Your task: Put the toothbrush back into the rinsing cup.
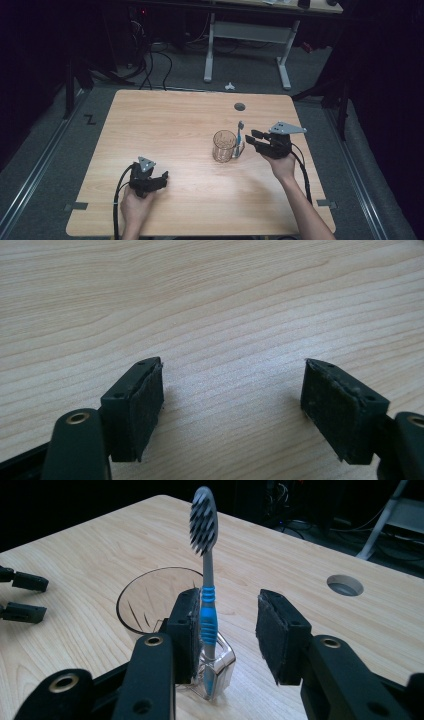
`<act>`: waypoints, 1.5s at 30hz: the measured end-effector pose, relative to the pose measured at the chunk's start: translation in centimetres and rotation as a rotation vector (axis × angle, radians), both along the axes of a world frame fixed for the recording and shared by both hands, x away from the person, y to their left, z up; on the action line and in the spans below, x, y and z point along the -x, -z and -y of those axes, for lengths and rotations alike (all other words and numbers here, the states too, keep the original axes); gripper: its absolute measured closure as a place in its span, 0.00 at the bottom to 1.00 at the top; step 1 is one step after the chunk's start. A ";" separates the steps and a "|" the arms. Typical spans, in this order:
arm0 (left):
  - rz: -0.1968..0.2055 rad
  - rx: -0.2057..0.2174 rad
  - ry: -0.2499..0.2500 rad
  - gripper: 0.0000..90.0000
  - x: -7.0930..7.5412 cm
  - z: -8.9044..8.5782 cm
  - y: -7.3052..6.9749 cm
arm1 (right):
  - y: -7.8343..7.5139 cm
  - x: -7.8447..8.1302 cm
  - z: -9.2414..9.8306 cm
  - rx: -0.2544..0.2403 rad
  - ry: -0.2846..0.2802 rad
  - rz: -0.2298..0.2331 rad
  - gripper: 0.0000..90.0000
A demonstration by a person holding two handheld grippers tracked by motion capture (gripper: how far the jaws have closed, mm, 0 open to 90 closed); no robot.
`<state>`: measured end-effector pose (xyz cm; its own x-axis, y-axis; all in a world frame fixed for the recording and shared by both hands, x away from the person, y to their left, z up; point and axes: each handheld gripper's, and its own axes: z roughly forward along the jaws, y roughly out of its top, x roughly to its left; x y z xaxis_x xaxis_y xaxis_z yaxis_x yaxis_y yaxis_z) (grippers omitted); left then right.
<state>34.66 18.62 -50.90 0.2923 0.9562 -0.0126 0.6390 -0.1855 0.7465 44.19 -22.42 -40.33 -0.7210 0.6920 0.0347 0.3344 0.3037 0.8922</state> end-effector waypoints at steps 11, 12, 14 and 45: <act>0.000 0.000 0.000 0.29 0.0 0.0 0.0 | -0.9 0.8 1.4 -0.022 0.006 0.006 0.69; 0.000 0.000 0.000 0.29 0.0 0.0 0.0 | -1.0 0.9 1.5 -0.020 0.004 0.006 0.69; 0.000 0.000 0.000 0.29 0.0 0.0 0.0 | -1.1 1.1 1.6 -0.016 0.004 0.006 0.69; 0.000 0.000 0.000 0.29 0.0 0.0 0.0 | -2.0 3.8 4.0 -0.055 0.015 0.037 0.69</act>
